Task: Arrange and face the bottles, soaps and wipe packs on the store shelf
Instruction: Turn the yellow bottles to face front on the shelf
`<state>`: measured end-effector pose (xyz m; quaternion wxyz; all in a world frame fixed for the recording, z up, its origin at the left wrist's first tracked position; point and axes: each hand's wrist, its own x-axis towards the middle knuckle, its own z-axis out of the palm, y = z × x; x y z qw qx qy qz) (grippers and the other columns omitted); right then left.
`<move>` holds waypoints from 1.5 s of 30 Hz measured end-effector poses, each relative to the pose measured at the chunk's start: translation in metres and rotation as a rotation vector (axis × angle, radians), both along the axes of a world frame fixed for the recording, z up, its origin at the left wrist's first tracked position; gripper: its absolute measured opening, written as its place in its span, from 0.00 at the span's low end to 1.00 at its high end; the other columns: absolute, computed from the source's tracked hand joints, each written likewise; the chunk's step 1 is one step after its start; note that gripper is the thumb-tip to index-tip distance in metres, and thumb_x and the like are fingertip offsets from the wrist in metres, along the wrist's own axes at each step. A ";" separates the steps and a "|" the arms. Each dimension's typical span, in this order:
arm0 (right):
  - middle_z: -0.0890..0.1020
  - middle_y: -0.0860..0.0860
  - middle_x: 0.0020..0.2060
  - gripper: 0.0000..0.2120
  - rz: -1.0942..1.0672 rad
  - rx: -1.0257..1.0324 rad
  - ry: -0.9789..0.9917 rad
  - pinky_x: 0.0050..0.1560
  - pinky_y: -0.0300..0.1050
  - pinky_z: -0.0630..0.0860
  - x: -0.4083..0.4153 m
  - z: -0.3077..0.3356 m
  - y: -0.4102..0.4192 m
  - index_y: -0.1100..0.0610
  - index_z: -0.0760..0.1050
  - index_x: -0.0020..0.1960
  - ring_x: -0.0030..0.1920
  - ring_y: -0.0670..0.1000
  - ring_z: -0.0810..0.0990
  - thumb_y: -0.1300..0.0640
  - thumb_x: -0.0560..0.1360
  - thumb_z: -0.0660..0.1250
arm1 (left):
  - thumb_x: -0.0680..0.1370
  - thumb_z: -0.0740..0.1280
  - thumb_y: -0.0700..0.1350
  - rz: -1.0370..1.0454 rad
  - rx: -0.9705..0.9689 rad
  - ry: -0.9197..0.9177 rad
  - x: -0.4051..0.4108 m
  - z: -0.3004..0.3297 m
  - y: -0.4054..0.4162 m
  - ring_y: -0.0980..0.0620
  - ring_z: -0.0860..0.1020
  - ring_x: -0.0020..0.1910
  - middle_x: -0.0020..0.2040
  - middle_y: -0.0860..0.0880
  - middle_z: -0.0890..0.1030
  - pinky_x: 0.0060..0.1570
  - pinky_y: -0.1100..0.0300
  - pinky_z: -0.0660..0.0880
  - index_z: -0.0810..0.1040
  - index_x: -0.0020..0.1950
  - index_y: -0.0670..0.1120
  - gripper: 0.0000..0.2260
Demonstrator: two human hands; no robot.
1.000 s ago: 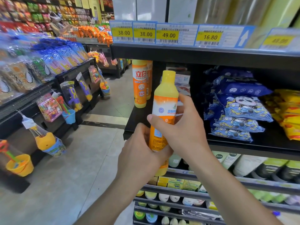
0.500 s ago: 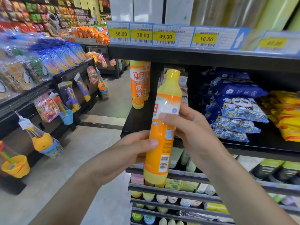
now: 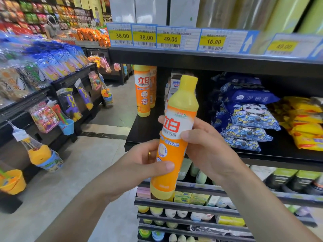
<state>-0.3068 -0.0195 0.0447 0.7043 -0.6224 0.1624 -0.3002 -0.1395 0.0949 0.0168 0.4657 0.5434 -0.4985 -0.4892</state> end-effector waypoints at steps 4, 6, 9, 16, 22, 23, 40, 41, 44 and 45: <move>0.82 0.56 0.65 0.25 0.040 -0.042 0.018 0.66 0.60 0.77 -0.004 0.001 0.004 0.60 0.75 0.69 0.65 0.61 0.80 0.62 0.72 0.67 | 0.72 0.76 0.46 0.054 -0.050 -0.026 -0.004 -0.007 0.002 0.52 0.85 0.56 0.58 0.52 0.86 0.49 0.60 0.82 0.77 0.67 0.53 0.23; 0.84 0.56 0.61 0.25 0.013 -0.090 0.062 0.61 0.55 0.81 -0.006 -0.001 0.007 0.56 0.75 0.68 0.61 0.57 0.83 0.62 0.71 0.71 | 0.72 0.77 0.43 0.074 -0.062 -0.042 -0.007 -0.011 0.003 0.51 0.85 0.55 0.58 0.51 0.86 0.49 0.58 0.82 0.78 0.65 0.55 0.23; 0.85 0.51 0.56 0.28 -0.088 -0.247 0.187 0.60 0.54 0.82 -0.008 -0.005 0.011 0.48 0.74 0.67 0.58 0.52 0.84 0.61 0.71 0.79 | 0.71 0.78 0.44 0.123 -0.075 -0.078 -0.010 -0.018 0.000 0.49 0.85 0.57 0.58 0.51 0.86 0.57 0.48 0.82 0.78 0.63 0.55 0.23; 0.86 0.44 0.52 0.29 -0.403 -0.427 0.266 0.54 0.55 0.84 -0.015 0.008 0.010 0.45 0.74 0.62 0.53 0.46 0.85 0.54 0.66 0.84 | 0.68 0.80 0.53 0.170 -0.041 -0.124 -0.020 -0.021 -0.007 0.57 0.82 0.60 0.60 0.59 0.84 0.62 0.49 0.80 0.75 0.67 0.59 0.29; 0.85 0.41 0.47 0.28 -0.697 -0.483 0.347 0.47 0.42 0.81 -0.032 0.037 -0.021 0.45 0.72 0.60 0.47 0.39 0.84 0.48 0.66 0.83 | 0.75 0.74 0.58 0.416 -0.129 -0.789 0.006 -0.018 -0.014 0.66 0.67 0.69 0.71 0.68 0.69 0.69 0.59 0.68 0.68 0.75 0.63 0.29; 0.84 0.41 0.47 0.28 -0.726 -0.521 0.370 0.47 0.43 0.80 -0.033 0.038 -0.026 0.45 0.72 0.61 0.47 0.40 0.84 0.48 0.67 0.82 | 0.76 0.73 0.58 0.447 -0.111 -0.894 0.014 -0.019 -0.018 0.62 0.66 0.72 0.73 0.64 0.69 0.71 0.56 0.68 0.67 0.76 0.61 0.29; 0.81 0.43 0.49 0.24 -0.870 -0.581 0.527 0.42 0.37 0.71 -0.017 0.024 -0.071 0.49 0.72 0.62 0.50 0.46 0.80 0.53 0.72 0.80 | 0.80 0.69 0.57 0.420 0.050 -1.082 0.067 -0.054 -0.050 0.49 0.65 0.76 0.78 0.51 0.69 0.74 0.50 0.65 0.70 0.77 0.51 0.27; 0.80 0.43 0.49 0.23 -0.877 -0.572 0.541 0.43 0.39 0.72 -0.014 0.026 -0.075 0.49 0.72 0.60 0.50 0.47 0.80 0.52 0.72 0.80 | 0.80 0.69 0.57 0.420 0.050 -1.080 0.068 -0.055 -0.050 0.49 0.65 0.76 0.78 0.51 0.69 0.74 0.50 0.66 0.70 0.78 0.52 0.27; 0.79 0.45 0.50 0.24 -0.886 -0.534 0.602 0.49 0.47 0.73 -0.005 0.032 -0.082 0.50 0.70 0.61 0.51 0.50 0.78 0.51 0.72 0.80 | 0.80 0.69 0.57 0.424 0.043 -1.068 0.070 -0.057 -0.050 0.49 0.65 0.77 0.78 0.52 0.69 0.74 0.50 0.67 0.70 0.78 0.52 0.27; 0.79 0.46 0.51 0.26 -0.883 -0.532 0.622 0.50 0.48 0.73 -0.003 0.032 -0.084 0.51 0.70 0.63 0.51 0.50 0.78 0.51 0.72 0.79 | 0.80 0.69 0.58 0.425 0.037 -1.061 0.071 -0.057 -0.050 0.49 0.65 0.77 0.78 0.52 0.69 0.74 0.50 0.67 0.70 0.78 0.53 0.27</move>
